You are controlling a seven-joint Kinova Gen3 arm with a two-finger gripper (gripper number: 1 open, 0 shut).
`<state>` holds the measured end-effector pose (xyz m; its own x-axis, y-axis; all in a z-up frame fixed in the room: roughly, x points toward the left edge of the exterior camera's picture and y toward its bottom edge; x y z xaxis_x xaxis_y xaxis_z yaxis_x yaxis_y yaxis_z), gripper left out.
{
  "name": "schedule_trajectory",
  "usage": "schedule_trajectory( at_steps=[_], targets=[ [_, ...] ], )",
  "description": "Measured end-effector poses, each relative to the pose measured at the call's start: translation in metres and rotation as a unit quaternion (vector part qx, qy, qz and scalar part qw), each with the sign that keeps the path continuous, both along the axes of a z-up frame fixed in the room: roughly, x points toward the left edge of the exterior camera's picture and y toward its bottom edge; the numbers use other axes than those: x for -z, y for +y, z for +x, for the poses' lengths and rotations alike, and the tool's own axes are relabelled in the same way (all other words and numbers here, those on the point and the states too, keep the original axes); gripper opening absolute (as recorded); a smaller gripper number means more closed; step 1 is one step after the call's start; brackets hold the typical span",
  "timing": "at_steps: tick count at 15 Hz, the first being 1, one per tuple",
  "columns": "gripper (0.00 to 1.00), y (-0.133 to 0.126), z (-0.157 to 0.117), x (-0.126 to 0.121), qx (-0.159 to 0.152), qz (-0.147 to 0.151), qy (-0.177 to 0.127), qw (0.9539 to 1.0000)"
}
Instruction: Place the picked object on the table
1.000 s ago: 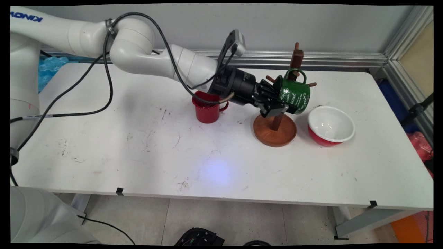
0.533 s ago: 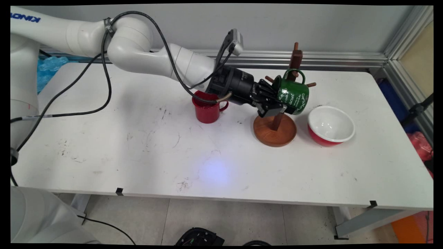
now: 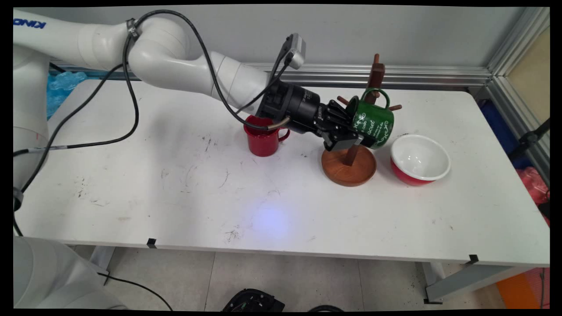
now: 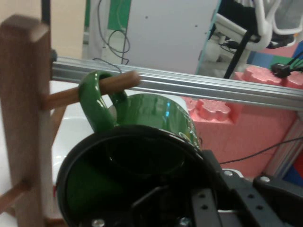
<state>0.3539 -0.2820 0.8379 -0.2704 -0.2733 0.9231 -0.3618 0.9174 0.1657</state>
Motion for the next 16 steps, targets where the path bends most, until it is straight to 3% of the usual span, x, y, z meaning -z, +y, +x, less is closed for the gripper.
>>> schedule_trajectory(
  at_steps=[16],
  targets=[
    [0.0, 0.035, 0.007, -0.02, 0.052, -0.007, -0.005, 0.9986]
  ],
)
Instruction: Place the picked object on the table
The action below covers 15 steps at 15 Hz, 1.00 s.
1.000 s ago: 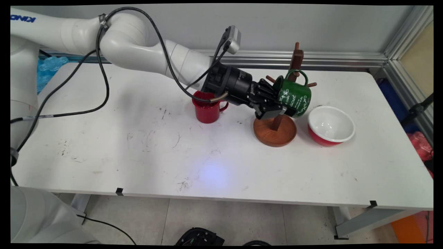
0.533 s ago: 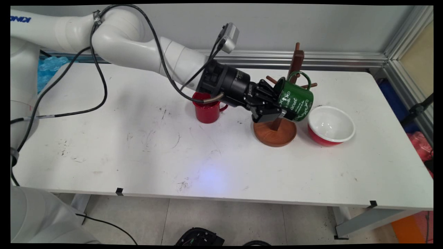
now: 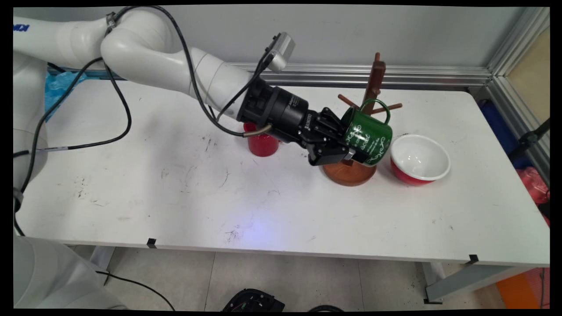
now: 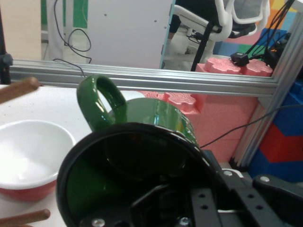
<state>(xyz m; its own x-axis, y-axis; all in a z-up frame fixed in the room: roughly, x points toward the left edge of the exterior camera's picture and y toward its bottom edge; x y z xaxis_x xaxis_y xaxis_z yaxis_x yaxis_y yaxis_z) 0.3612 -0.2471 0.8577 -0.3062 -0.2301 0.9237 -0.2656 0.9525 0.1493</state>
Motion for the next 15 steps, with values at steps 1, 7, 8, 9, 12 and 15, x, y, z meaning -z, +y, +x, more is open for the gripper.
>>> schedule_trajectory(
  at_steps=[1, 7, 8, 9, 12, 15],
  targets=[
    [0.0, 0.001, 0.001, 0.0, 0.001, 0.0, -0.001, 1.0],
    [0.0, 0.011, 0.015, -0.001, 0.012, -0.012, -0.03, 0.9994],
    [0.0, 0.013, 0.019, -0.001, 0.013, -0.015, -0.039, 0.9991],
    [0.0, 0.016, 0.024, -0.001, 0.013, -0.019, -0.049, 0.9985],
    [0.0, 0.023, 0.036, -0.003, 0.014, -0.026, -0.077, 0.9966],
    [0.0, 0.032, 0.05, -0.005, 0.013, -0.03, -0.112, 0.9931]
  ],
)
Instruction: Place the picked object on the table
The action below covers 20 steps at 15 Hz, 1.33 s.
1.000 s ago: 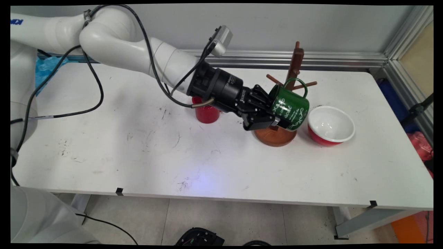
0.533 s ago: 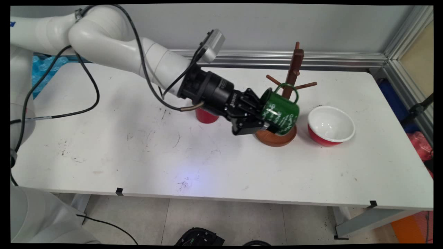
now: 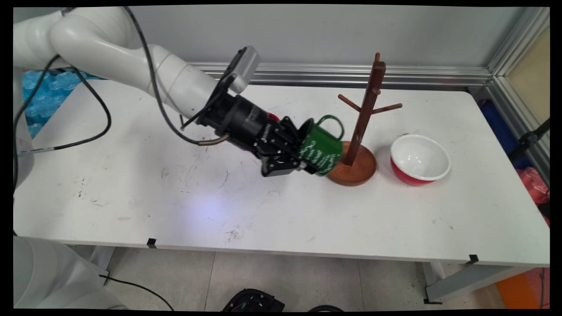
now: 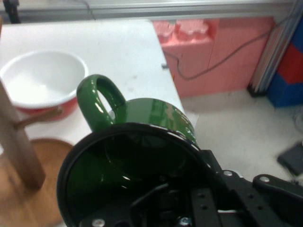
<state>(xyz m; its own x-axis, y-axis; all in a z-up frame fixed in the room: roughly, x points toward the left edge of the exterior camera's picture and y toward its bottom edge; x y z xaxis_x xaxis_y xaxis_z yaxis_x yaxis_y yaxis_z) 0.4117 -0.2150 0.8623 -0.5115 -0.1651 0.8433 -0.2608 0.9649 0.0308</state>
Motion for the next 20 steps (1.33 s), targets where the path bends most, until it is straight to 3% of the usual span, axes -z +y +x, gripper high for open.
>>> schedule_trajectory(
  at_steps=[4, 8, 10, 20],
  targets=[
    [0.0, 0.008, 0.016, 0.0, 0.005, -0.003, -0.057, 0.9984],
    [0.0, 0.016, 0.032, 0.004, 0.025, -0.007, -0.137, 0.9902],
    [0.0, 0.019, 0.036, 0.006, 0.028, -0.008, -0.163, 0.9862],
    [0.0, 0.036, 0.045, 0.011, 0.014, -0.006, -0.296, 0.9549]
  ],
)
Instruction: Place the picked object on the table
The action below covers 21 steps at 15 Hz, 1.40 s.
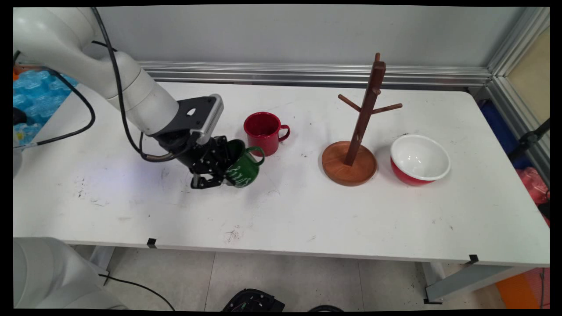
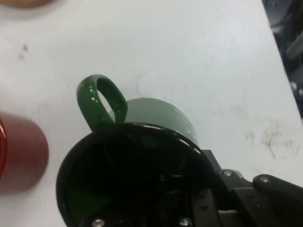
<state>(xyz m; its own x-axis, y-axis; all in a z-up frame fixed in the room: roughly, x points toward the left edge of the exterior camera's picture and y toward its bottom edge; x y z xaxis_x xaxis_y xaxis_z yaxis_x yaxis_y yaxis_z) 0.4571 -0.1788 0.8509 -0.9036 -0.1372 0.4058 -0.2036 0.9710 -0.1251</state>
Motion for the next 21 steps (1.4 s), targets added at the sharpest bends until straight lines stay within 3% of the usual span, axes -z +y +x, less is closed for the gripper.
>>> schedule_trajectory(
  at_steps=[8, 21],
  targets=[
    [0.0, 0.019, -0.013, 0.002, -0.014, 0.0, -0.082, 0.9965],
    [0.0, 0.027, -0.073, 0.024, -0.037, 0.01, -0.144, 0.9888]
  ],
)
